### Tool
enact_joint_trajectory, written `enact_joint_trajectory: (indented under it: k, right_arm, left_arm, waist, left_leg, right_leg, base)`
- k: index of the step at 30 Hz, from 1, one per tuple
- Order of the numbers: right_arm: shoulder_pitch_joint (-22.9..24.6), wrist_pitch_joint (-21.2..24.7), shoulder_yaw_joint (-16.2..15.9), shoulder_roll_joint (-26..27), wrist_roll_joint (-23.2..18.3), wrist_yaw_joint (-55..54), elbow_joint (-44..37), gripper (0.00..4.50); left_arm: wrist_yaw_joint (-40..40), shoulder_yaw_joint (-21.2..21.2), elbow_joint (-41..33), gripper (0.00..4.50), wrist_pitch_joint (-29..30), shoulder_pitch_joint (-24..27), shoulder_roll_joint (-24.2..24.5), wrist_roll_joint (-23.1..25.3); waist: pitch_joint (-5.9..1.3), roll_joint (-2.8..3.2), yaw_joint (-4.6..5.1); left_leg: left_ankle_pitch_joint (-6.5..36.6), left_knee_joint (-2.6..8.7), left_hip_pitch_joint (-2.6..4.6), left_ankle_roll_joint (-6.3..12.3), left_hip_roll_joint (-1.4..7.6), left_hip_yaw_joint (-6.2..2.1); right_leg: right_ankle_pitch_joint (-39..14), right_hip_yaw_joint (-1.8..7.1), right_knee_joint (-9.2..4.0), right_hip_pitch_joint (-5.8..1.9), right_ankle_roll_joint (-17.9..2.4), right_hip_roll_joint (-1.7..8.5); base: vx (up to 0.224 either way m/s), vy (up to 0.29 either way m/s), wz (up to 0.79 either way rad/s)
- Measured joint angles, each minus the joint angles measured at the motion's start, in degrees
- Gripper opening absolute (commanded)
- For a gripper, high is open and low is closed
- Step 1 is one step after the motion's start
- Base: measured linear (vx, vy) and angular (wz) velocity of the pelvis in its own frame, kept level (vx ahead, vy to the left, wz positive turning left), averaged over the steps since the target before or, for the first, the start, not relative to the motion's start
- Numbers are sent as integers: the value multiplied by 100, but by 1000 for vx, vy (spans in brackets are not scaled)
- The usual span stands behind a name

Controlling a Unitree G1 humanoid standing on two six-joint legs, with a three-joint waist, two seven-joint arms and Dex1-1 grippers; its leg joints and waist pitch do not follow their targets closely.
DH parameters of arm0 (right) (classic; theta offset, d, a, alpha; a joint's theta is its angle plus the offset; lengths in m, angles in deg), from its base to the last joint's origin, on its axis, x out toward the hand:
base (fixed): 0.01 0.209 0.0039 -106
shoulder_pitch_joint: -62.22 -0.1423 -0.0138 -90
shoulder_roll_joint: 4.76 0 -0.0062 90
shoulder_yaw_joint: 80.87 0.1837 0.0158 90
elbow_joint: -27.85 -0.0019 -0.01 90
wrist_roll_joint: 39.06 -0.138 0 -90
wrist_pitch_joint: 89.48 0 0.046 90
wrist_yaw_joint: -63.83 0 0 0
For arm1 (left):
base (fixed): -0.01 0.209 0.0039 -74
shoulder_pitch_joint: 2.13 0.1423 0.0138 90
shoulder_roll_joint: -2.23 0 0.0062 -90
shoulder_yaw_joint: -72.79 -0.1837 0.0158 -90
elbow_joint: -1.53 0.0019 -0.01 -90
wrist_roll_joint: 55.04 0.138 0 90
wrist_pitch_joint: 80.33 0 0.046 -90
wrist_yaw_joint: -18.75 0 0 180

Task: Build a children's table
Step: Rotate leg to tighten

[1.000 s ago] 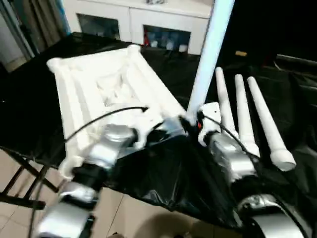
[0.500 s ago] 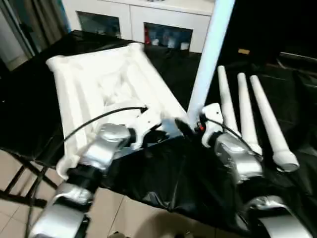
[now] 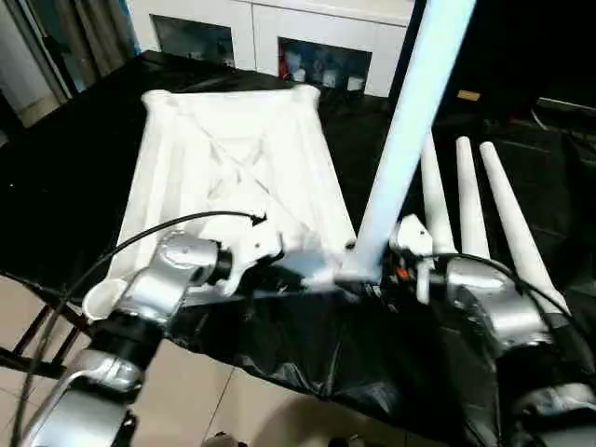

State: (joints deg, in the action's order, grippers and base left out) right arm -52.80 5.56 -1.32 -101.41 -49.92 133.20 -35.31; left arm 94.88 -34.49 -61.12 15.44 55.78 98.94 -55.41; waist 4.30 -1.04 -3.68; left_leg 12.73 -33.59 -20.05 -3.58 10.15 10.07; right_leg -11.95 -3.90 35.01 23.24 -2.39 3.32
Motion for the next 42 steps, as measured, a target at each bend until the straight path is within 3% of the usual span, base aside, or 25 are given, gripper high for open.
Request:
enact_joint_trajectory:
  k: [3,10,14,18,23,25,26,33,42]
  right_arm:
    - [14,114,-18,-24,-3,103,-96,289]
    - [206,411,89,143,-55,-148,-347,278]
    - [166,273,430,659,15,-1235,-1,277]
    - [-211,20,699,1184,247,-2778,677,276]
    - [-670,-177,1021,1806,452,-4795,1361,276]
    - [-718,-237,1081,1880,464,-5084,1448,276]
    - [-738,-316,1140,1925,471,-5173,1512,332]
    - [-833,-563,1229,1945,498,-5021,1735,388]
    - [-613,-886,734,1290,507,-3179,1525,388]
  left_arm:
    - [122,-8,-4,0,-34,4,45,-11]
    - [36,62,-2,0,45,17,21,-36]
    - [-579,203,157,0,192,-12,-173,61]
    - [-1415,289,446,0,405,-230,-564,257]
    - [-2589,395,674,0,688,-419,-1169,493]
    - [-2788,395,672,0,705,-425,-1277,531]
    - [-2849,394,670,0,720,-425,-1335,556]
    - [-2876,389,587,0,708,-400,-1391,621]
    - [-1943,310,285,0,353,-185,-857,436]
  waist:
    - [0,-1,-5]
    - [-2,-4,-32]
    - [-7,-12,51]
    - [-5,-18,144]
    - [-10,-8,145]
    - [-15,-1,127]
    - [-19,7,111]
    - [-21,12,81]
    - [-13,6,79]
  left_leg:
    - [0,-3,0,0,0,0]
    - [-1,-4,3,-2,1,0]
    - [-10,-10,22,-17,2,0]
    - [0,-7,38,-55,0,0]
    - [-1,3,57,-58,-2,0]
    - [-1,4,55,-57,-3,0]
    - [-2,6,54,-57,-3,0]
    - [-20,6,40,-24,-4,1]
    - [-25,9,3,-12,-1,1]
  right_leg:
    - [0,1,-1,-1,0,0]
    - [0,0,4,-3,0,0]
    - [14,3,10,-17,-1,0]
    - [29,6,3,-25,-9,0]
    - [29,9,3,-45,-5,1]
    - [29,9,4,-47,-4,1]
    - [24,10,2,-48,3,2]
    - [15,11,-4,-41,16,3]
    - [11,5,-1,-9,16,2]
  base:
    - [0,0,0]
    - [0,0,0]
    - [0,0,0]
    - [0,0,0]
    - [0,0,0]
    - [0,0,0]
    - [0,0,0]
    - [0,0,0]
    - [0,0,0]
